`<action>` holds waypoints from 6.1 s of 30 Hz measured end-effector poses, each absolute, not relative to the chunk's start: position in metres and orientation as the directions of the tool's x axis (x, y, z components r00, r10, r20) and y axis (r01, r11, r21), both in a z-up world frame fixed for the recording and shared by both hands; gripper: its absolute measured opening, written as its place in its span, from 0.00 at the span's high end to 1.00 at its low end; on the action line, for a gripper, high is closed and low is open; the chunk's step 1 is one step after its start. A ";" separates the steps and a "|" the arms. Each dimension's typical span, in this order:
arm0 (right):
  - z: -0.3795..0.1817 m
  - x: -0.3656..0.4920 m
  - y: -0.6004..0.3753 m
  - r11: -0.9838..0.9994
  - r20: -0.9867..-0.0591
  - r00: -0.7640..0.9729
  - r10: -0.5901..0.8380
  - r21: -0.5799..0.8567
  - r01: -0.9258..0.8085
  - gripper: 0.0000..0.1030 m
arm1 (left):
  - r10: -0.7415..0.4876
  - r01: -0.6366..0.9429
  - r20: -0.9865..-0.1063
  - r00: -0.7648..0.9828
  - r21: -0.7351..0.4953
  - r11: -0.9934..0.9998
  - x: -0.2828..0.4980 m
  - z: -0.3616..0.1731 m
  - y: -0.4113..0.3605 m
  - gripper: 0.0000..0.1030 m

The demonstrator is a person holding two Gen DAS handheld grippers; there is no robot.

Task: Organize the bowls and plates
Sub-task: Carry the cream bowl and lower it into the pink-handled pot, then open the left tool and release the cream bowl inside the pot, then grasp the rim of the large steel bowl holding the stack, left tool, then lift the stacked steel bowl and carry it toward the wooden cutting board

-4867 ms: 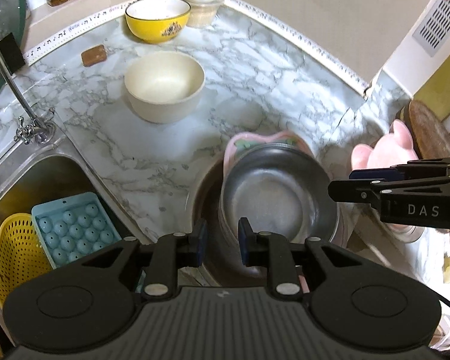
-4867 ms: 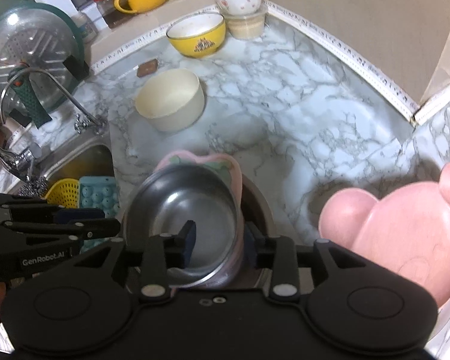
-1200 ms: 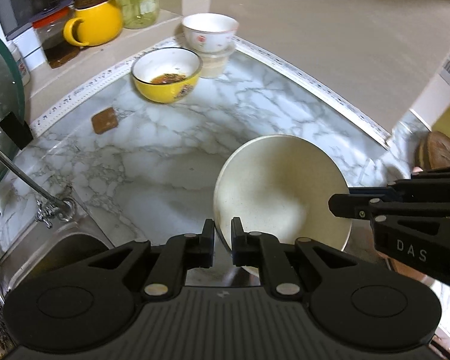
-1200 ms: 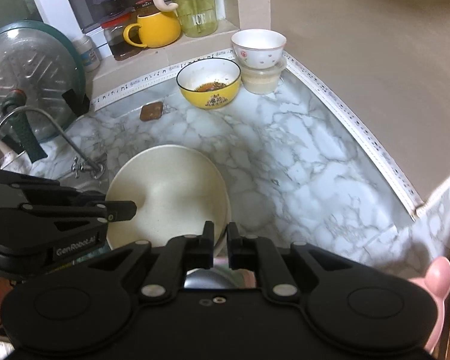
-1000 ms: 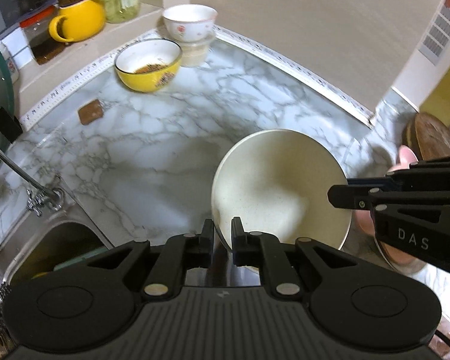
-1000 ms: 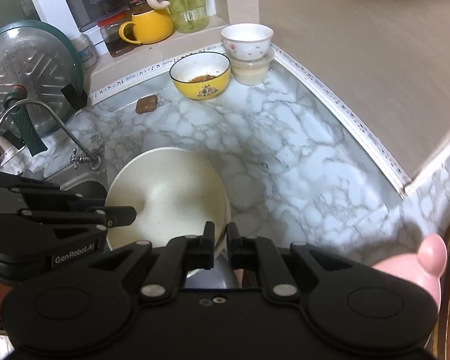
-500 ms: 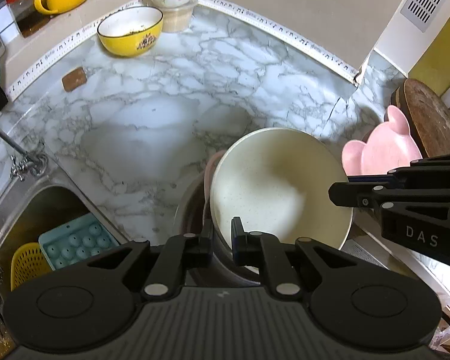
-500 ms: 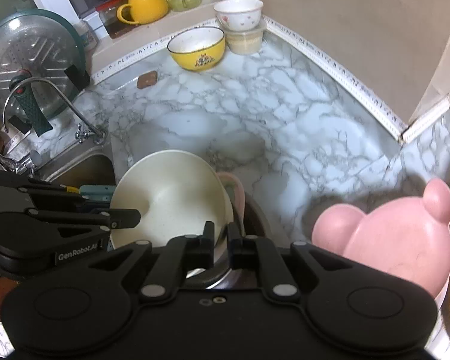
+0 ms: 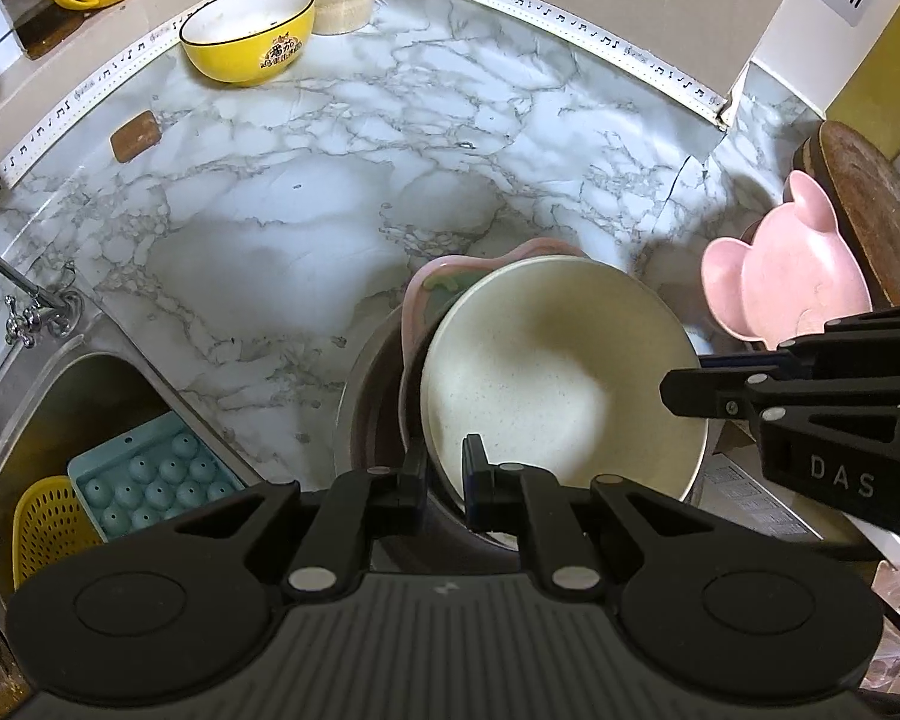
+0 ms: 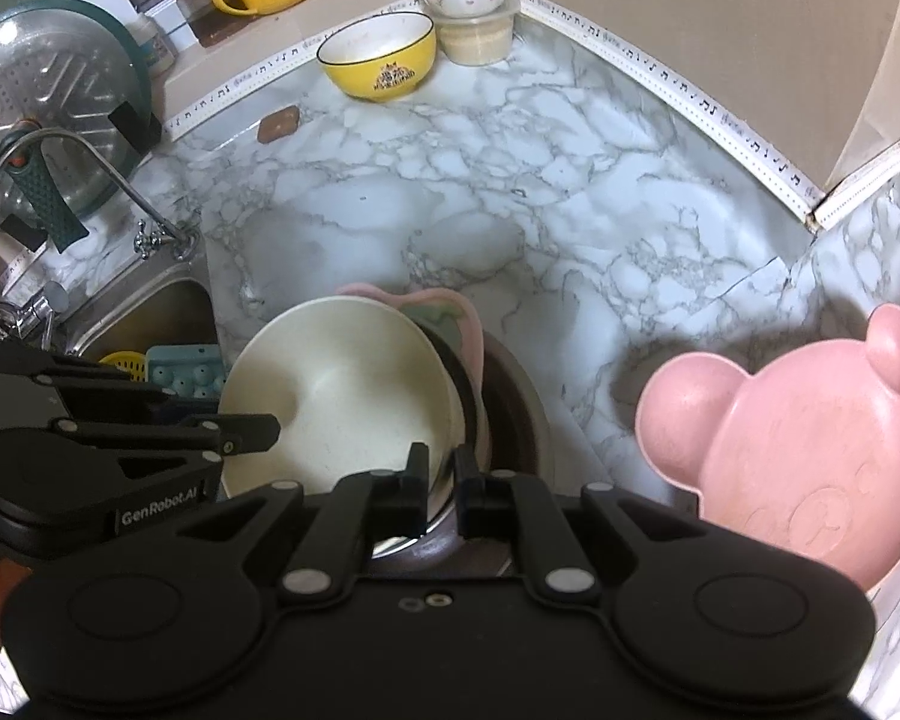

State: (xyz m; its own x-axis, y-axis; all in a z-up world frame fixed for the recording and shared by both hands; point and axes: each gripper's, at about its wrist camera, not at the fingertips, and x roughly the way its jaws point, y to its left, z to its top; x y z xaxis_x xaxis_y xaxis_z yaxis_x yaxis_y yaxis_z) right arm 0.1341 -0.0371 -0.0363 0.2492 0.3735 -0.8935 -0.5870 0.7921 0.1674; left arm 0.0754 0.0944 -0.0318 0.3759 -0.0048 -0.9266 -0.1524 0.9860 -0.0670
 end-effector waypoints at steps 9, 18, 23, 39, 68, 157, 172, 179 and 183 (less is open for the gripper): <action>-0.043 0.133 -0.036 0.794 -0.899 0.235 0.369 0.173 -0.583 0.90 | 0.016 -0.136 -0.924 0.381 -0.039 0.990 0.077 -0.034 0.093 0.90; -0.041 0.133 -0.036 0.788 -0.895 0.225 0.386 0.192 -0.585 0.84 | 0.011 -0.144 -0.924 0.382 -0.048 0.988 0.076 -0.036 0.095 0.90; -0.040 0.133 -0.038 0.789 -0.892 0.227 0.392 0.198 -0.582 0.79 | -0.007 -0.159 -0.922 0.387 -0.074 0.985 0.073 -0.037 0.101 0.90; -0.032 0.132 -0.061 0.778 -0.864 0.244 0.440 0.232 -0.584 0.69 | -0.070 -0.179 -0.880 0.470 -0.173 0.969 0.047 -0.024 0.120 0.89; -0.054 0.114 -0.099 0.778 -0.792 0.349 0.500 0.233 -0.584 0.06 | -0.010 -0.279 -0.796 0.606 -0.225 0.934 -0.002 -0.071 0.159 0.31; -0.030 0.102 -0.147 0.885 -0.710 0.577 0.403 0.143 -0.442 0.87 | -0.101 -0.105 -0.769 0.631 -0.213 0.971 0.063 -0.030 0.082 0.88; -0.011 0.112 -0.226 0.957 -0.679 0.681 0.273 0.116 -0.267 0.87 | -0.191 0.076 -0.757 0.625 -0.185 0.980 0.127 -0.019 -0.003 0.88; -0.018 0.123 -0.256 0.973 -0.690 0.690 0.217 0.099 -0.208 0.87 | -0.215 0.127 -0.764 0.608 -0.174 0.977 0.149 -0.034 -0.037 0.88; -0.028 0.132 -0.270 0.978 -0.703 0.683 0.197 0.091 -0.189 0.87 | -0.217 0.138 -0.773 0.597 -0.168 0.976 0.159 -0.047 -0.050 0.87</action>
